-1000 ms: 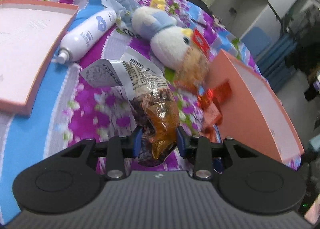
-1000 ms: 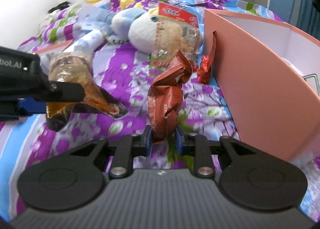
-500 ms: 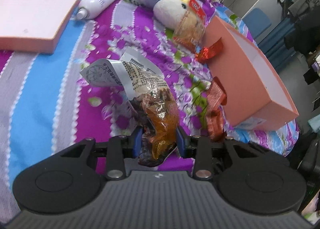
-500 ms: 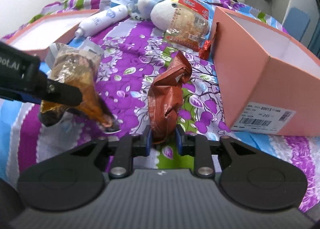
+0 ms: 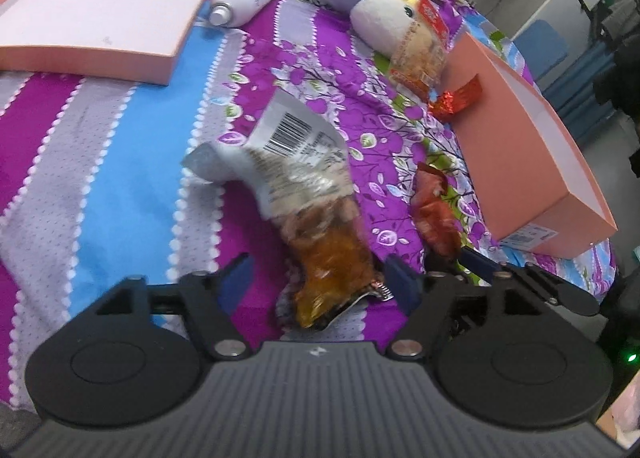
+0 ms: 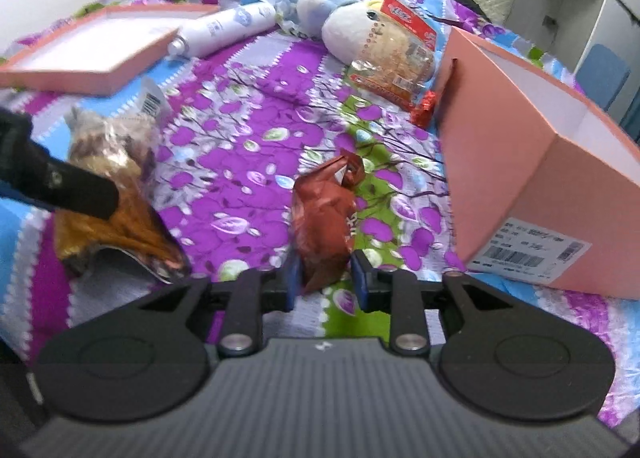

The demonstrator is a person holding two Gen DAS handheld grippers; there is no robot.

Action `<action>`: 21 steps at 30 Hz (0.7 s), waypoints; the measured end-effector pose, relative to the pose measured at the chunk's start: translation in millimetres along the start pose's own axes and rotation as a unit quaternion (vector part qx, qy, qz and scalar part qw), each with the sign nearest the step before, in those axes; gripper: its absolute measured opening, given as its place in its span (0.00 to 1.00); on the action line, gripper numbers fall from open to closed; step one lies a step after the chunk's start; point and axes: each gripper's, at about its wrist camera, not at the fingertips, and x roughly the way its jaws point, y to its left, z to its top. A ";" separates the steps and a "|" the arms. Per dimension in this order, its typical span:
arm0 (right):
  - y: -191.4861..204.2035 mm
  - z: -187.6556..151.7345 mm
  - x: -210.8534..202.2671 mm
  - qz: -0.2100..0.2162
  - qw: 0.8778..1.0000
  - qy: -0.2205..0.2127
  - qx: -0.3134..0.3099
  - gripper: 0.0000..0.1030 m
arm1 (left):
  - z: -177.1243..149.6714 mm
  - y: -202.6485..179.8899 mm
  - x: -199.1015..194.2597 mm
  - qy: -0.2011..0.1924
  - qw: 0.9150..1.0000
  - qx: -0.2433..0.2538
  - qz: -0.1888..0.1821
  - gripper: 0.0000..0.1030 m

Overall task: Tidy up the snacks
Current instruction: 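Lift the brown bag with left gripper while right gripper lifts the foil packet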

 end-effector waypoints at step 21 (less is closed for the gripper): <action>-19.1 13.4 19.1 0.082 0.994 -0.038 0.060 0.69 | 7.6 -18.8 -1.9 -0.006 0.999 -0.046 0.020 0.94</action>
